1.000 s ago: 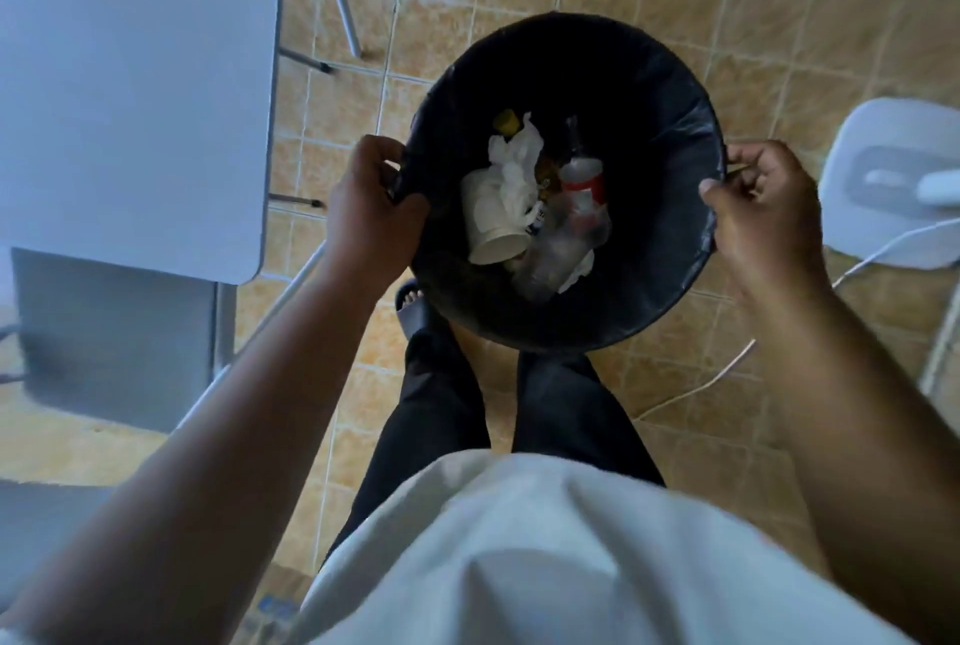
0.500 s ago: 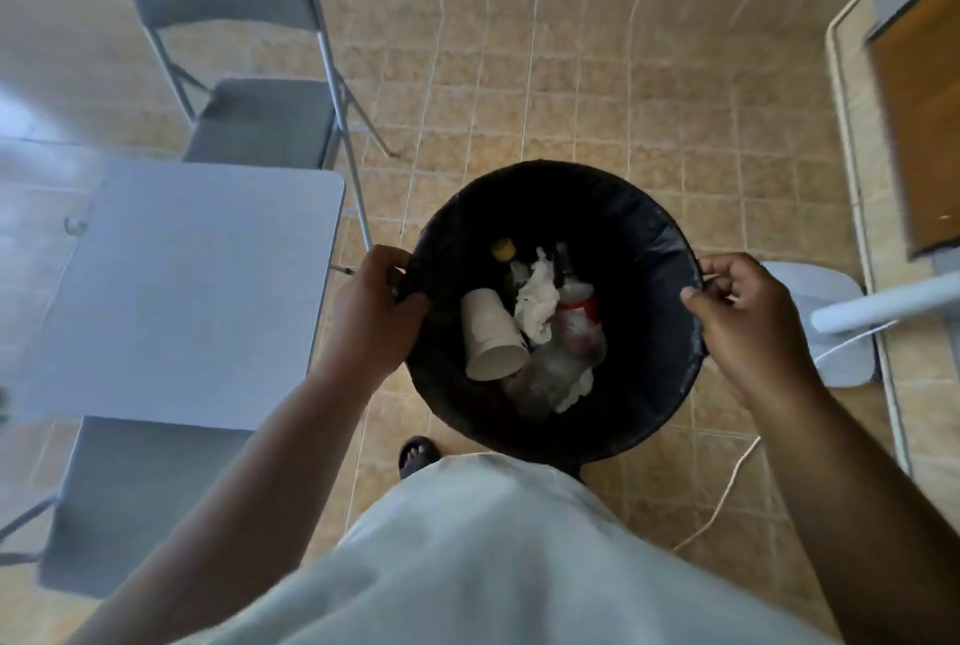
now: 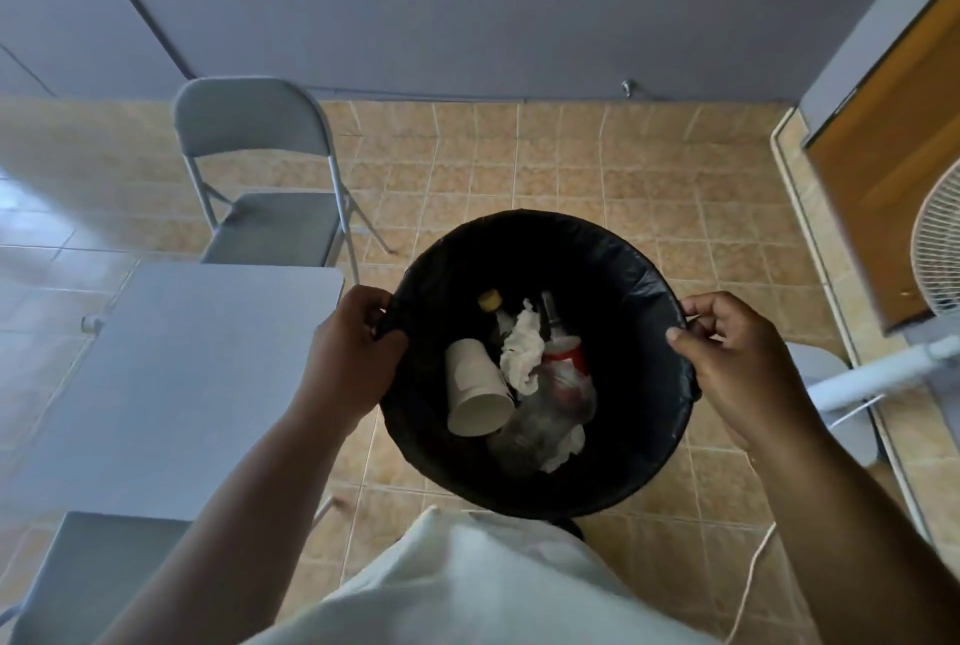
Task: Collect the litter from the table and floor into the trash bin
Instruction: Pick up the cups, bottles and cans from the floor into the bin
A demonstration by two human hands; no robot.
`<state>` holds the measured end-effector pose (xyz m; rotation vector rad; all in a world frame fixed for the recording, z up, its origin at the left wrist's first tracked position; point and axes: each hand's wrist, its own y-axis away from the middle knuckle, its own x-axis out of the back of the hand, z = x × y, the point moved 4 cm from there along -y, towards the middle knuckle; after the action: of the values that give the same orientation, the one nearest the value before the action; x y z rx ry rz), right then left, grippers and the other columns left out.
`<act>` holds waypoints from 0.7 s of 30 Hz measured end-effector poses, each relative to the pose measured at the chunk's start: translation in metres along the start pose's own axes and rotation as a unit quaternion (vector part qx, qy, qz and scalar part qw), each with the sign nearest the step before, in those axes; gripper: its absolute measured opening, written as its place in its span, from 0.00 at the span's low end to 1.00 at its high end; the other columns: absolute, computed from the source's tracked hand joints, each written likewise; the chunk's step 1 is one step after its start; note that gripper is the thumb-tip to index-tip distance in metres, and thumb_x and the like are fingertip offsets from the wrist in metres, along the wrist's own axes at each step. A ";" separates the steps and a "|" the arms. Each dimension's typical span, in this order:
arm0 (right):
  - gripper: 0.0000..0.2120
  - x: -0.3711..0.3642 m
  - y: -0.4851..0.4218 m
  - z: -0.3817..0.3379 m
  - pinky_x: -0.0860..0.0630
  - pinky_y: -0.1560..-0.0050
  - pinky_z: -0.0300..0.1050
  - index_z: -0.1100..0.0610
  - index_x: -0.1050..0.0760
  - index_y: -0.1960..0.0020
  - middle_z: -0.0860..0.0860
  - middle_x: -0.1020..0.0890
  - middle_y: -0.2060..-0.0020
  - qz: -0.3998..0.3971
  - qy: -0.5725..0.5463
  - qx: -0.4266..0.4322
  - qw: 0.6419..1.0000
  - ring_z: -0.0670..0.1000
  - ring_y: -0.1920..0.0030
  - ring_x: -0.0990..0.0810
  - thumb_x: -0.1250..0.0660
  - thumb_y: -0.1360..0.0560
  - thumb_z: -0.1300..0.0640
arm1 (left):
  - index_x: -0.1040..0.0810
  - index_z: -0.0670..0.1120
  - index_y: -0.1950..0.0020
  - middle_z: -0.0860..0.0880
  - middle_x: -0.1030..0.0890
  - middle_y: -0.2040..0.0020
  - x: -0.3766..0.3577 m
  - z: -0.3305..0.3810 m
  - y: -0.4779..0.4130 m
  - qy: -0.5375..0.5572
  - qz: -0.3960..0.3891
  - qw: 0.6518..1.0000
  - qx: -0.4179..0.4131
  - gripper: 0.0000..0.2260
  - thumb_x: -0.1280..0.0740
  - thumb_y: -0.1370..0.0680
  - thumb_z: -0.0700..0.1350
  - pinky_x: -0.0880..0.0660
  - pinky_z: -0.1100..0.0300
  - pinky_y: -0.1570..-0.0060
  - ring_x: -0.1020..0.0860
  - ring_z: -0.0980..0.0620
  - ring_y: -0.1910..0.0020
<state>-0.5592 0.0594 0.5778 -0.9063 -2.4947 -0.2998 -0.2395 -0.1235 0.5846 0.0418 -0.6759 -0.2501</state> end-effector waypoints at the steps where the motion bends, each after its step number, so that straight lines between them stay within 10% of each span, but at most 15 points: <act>1: 0.07 0.003 -0.002 -0.001 0.22 0.58 0.59 0.42 0.24 0.52 0.45 0.22 0.67 0.001 -0.003 0.002 1.000 0.55 0.63 0.20 0.31 0.30 0.50 | 0.24 0.53 0.47 0.55 0.22 0.54 -0.002 0.003 0.000 0.002 0.001 1.000 0.000 0.14 0.33 0.30 0.39 0.22 0.50 0.56 0.22 0.51 0.55; 21: 0.10 0.034 -0.080 0.009 0.21 0.61 0.55 0.39 0.24 0.51 0.44 0.21 0.66 -0.047 0.000 0.023 0.999 0.53 0.64 0.19 0.33 0.32 0.45 | 0.26 0.57 0.49 0.55 0.22 0.55 -0.045 0.037 -0.028 -0.011 0.038 0.999 0.020 0.14 0.34 0.32 0.43 0.24 0.54 0.60 0.22 0.50 0.56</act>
<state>-0.6372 0.0211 0.5830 -0.7717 -2.5378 -0.2716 -0.3030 -0.1382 0.5826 0.0512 -0.7025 -0.1642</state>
